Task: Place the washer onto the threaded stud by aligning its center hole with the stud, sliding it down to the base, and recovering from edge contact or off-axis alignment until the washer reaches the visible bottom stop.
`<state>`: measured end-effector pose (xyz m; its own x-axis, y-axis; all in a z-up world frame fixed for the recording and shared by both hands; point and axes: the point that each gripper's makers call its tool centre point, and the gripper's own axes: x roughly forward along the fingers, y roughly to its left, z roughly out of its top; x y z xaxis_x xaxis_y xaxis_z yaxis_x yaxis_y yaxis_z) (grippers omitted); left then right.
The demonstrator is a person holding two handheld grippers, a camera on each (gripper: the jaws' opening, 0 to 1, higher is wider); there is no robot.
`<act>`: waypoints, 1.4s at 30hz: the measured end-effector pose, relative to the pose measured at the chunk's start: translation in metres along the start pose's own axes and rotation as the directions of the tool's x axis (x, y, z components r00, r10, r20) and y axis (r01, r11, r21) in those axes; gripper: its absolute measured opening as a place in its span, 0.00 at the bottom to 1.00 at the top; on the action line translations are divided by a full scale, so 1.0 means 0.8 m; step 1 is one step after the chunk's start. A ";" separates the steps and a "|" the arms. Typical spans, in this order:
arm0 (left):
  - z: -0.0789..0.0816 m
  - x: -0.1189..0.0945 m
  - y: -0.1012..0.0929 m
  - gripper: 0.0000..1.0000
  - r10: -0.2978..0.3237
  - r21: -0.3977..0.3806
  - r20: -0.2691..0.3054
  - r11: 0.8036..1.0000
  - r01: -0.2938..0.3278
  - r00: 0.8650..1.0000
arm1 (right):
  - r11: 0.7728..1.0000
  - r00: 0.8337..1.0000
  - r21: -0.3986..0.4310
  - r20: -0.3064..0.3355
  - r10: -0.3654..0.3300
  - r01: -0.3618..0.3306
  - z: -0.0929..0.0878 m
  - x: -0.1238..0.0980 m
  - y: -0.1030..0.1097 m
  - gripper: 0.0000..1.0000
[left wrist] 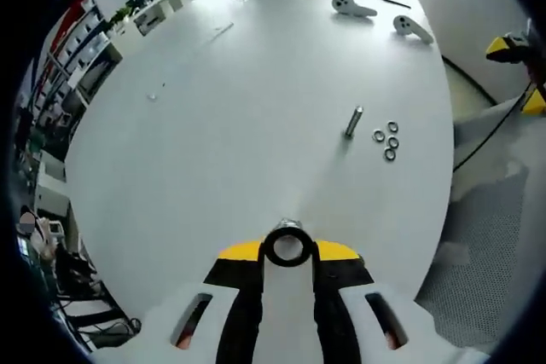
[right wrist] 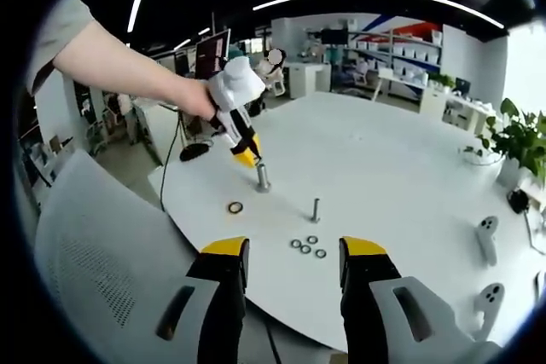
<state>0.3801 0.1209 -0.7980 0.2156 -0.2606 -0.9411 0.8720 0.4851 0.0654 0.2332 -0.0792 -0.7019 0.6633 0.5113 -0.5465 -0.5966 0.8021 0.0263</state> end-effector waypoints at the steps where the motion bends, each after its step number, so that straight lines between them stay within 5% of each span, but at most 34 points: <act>1: 0.000 0.002 0.000 0.19 0.001 0.009 -0.009 1.000 -0.001 1.000 | 1.000 1.000 0.000 0.000 0.000 0.000 0.000 0.000 0.000 0.44; 42: -0.012 0.069 -0.014 0.19 -0.005 0.012 -0.117 1.000 0.006 0.993 | 1.000 1.000 -0.001 -0.004 -0.005 0.005 -0.001 -0.001 -0.002 0.44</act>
<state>0.3777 0.1091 -0.8539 0.1585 -0.1635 -0.9737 0.8785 0.4735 0.0635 0.2335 -0.0812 -0.7026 0.6645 0.5058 -0.5501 -0.5936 0.8045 0.0226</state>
